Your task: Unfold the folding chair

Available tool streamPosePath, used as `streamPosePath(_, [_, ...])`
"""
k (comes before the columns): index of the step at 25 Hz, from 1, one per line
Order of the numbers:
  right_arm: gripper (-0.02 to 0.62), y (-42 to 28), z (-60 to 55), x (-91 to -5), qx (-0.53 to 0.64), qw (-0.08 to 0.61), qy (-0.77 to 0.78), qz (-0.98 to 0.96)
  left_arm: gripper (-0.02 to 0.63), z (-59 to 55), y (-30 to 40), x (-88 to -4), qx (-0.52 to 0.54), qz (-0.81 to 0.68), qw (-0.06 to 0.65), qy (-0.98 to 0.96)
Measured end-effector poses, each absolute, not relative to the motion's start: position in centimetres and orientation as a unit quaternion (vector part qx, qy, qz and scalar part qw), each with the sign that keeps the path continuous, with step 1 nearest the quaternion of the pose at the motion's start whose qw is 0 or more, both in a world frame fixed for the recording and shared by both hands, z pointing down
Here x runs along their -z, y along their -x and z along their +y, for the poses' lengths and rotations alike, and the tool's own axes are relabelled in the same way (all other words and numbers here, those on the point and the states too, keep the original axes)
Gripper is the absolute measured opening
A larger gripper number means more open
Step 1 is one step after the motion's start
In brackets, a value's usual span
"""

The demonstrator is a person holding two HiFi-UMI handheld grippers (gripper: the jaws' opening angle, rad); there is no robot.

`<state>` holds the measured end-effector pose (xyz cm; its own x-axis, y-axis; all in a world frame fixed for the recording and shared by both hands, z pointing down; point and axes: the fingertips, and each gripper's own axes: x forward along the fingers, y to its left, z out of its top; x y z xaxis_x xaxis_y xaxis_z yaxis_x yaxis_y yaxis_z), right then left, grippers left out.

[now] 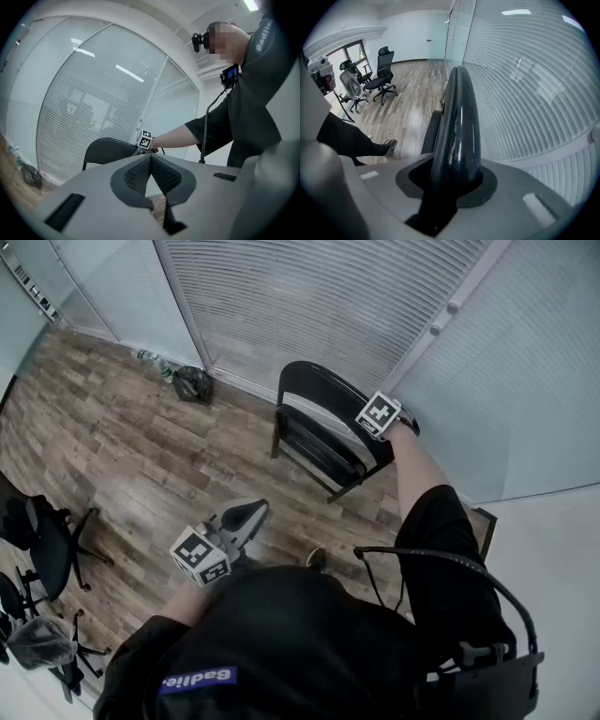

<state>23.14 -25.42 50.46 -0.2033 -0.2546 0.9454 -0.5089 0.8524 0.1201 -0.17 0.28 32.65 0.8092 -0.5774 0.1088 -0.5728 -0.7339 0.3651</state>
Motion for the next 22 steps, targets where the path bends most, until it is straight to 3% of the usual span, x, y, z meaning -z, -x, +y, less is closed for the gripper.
streamPosePath(22, [0.112, -22.9, -25.3, -50.3, -0.11, 0.579, -0.243, -0.77, 0.005, 0.5, 0.1, -34.0, 0.0, -0.306, 0.212, -0.928])
